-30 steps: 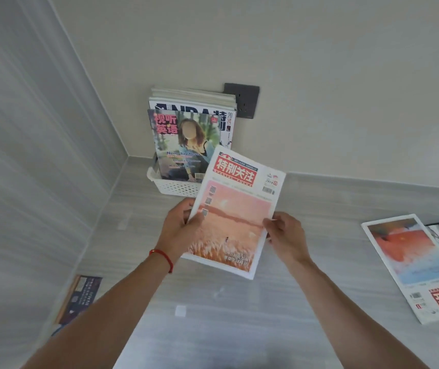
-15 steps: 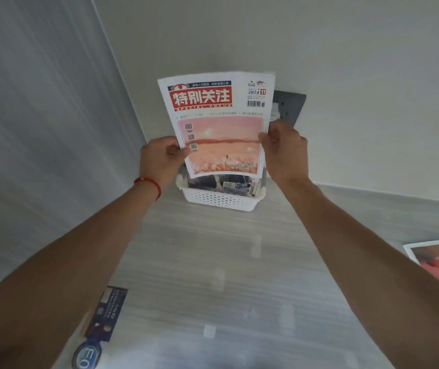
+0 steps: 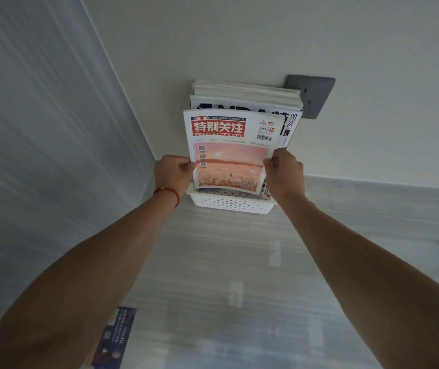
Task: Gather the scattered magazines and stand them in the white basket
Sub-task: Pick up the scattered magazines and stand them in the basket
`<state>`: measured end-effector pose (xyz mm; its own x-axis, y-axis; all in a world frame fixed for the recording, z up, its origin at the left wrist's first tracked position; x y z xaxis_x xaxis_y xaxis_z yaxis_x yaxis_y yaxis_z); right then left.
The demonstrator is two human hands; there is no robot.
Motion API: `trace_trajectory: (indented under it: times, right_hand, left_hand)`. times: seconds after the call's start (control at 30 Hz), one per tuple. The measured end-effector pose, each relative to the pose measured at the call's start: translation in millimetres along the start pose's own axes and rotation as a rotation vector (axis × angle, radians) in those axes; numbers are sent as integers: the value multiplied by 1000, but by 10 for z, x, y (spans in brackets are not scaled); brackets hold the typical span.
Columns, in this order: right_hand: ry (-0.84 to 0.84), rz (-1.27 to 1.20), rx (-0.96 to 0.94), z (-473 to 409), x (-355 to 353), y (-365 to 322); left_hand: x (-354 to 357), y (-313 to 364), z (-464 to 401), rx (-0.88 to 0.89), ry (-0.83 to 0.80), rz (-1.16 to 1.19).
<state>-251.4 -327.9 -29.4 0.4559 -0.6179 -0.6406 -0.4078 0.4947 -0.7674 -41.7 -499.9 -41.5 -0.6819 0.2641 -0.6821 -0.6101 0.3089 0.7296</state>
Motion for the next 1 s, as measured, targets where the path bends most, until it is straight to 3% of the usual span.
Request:
trace_trajectory:
  times: [0.2, 0.37, 0.5, 0.6, 0.77, 1.0]
  right_hand:
    - [38, -110, 112, -71, 60, 95]
    - [23, -143, 97, -103, 68, 100]
    - [16, -252, 104, -48, 24, 126]
    - [1, -179, 39, 49, -105, 161]
    - [-38, -57, 40, 362, -516, 772]
    - [41, -17, 291, 1103, -1575, 2124]
  left_hand:
    - [37, 47, -40, 23, 34, -94]
    - [29, 54, -70, -5, 44, -98]
    - [19, -24, -96, -100, 27, -34]
    - [1, -64, 18, -157, 40, -41]
    - [75, 192, 662, -66, 214, -68]
    - [1241, 1131, 1722, 134, -204, -9]
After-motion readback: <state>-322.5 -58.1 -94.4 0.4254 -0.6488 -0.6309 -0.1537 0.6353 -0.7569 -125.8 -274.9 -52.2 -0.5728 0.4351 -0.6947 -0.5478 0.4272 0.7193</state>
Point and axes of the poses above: each hand's wrist, its own z-axis away from the middle knuckle, its own x-axis out of the palm, y = z × x, the point moved 6 cm from there along -z, towards the middle knuckle, and after that the axes turned 1 degree about -z, right-handed, at the moved point
